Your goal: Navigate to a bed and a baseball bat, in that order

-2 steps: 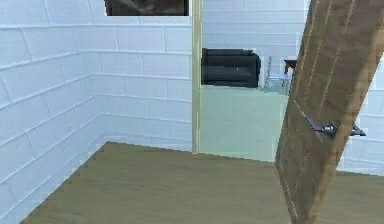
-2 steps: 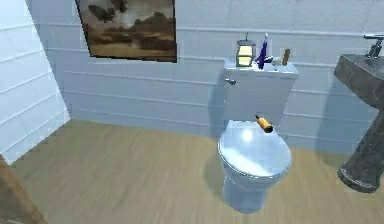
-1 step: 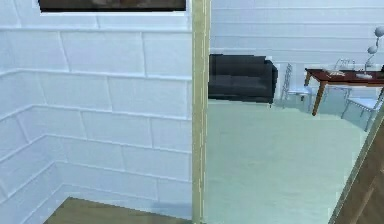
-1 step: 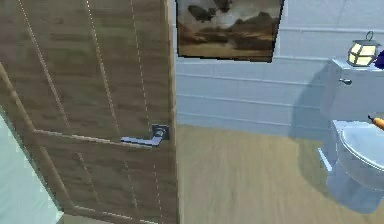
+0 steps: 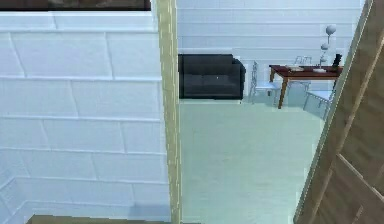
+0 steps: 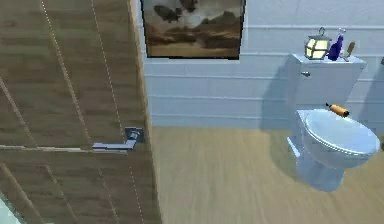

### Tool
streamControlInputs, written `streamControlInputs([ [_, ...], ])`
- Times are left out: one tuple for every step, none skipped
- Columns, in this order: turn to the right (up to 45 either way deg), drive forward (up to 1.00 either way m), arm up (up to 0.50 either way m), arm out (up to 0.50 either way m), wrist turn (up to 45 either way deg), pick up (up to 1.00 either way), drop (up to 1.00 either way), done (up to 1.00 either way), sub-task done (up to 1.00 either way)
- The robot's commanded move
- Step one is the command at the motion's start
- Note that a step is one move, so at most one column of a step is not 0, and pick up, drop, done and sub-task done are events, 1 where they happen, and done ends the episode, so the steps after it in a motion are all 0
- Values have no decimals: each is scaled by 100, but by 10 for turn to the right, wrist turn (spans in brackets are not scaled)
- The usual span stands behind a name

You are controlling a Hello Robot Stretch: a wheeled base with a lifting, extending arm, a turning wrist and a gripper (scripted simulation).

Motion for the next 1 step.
streamControlInputs([
  [30,0,0,0,0,0,0,0,0],
])
